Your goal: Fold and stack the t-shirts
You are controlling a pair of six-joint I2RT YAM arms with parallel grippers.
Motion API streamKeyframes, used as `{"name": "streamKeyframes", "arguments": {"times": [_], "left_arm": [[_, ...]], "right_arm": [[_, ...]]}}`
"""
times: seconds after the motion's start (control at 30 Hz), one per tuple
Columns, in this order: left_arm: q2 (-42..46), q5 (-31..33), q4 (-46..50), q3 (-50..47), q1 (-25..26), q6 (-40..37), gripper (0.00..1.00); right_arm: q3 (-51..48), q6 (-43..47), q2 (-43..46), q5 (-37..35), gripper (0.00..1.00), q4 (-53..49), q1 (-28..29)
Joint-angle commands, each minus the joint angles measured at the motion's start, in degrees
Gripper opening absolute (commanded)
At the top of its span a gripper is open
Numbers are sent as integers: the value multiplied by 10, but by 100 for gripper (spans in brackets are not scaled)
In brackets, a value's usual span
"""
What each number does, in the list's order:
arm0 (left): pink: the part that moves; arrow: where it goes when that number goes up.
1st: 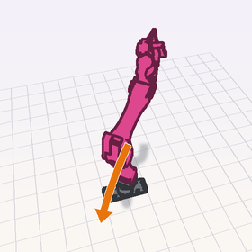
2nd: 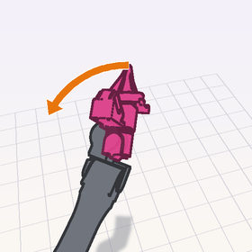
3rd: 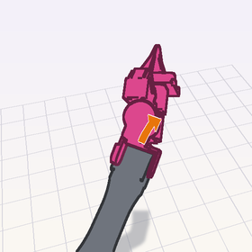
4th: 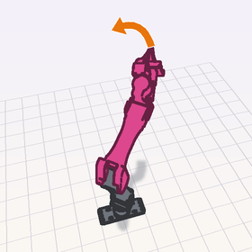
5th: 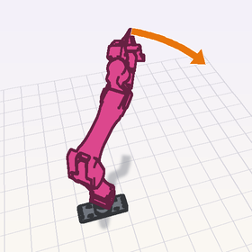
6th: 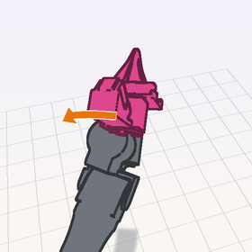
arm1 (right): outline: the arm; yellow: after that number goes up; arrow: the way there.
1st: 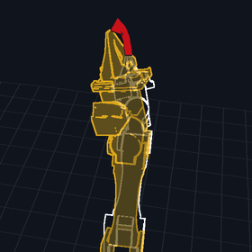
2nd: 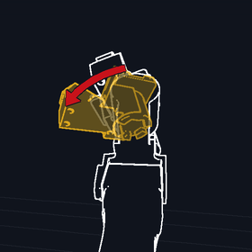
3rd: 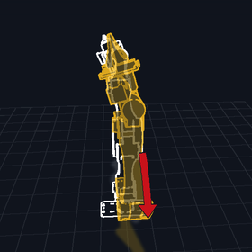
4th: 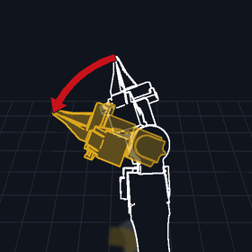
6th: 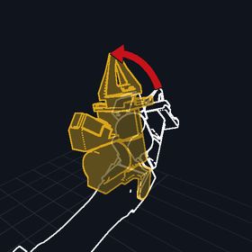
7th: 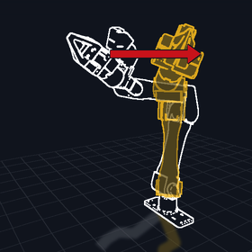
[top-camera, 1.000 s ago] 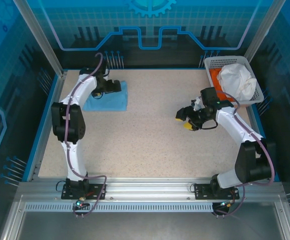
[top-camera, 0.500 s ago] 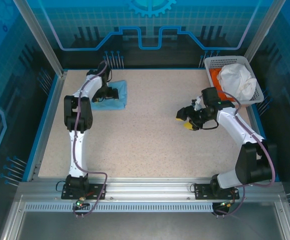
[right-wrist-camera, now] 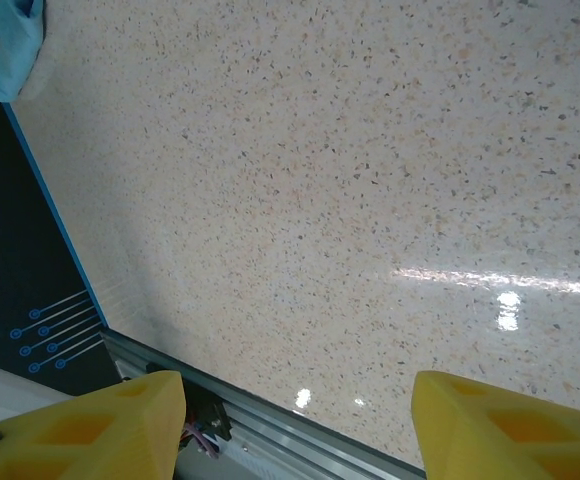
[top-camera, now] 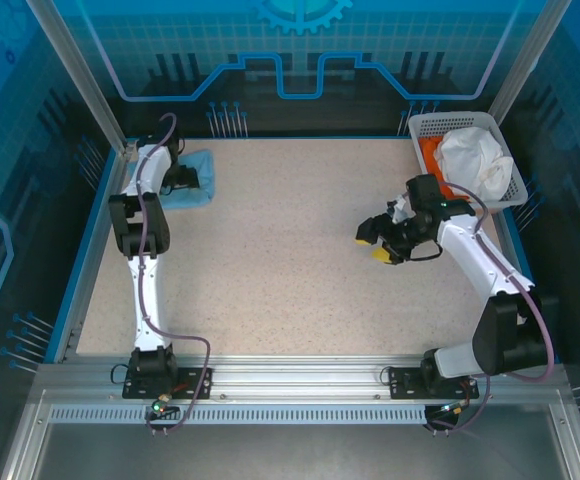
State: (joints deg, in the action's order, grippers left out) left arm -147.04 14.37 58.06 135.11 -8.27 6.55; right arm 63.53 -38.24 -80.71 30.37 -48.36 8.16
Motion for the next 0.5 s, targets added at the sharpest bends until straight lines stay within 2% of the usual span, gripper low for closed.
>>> {"name": "streamKeyframes", "arguments": {"times": [0.0,0.33,0.47], "left_arm": [[-21,1,21,33,2,-23,95],[9,-43,11,0,11,-39,97],[71,-82,12,-21,12,-5,99]], "right_arm": [[23,8,12,0,63,-31,-6],[54,0,2,-1,63,-16,-4],[118,22,-6,-57,64,-34,10]]}}
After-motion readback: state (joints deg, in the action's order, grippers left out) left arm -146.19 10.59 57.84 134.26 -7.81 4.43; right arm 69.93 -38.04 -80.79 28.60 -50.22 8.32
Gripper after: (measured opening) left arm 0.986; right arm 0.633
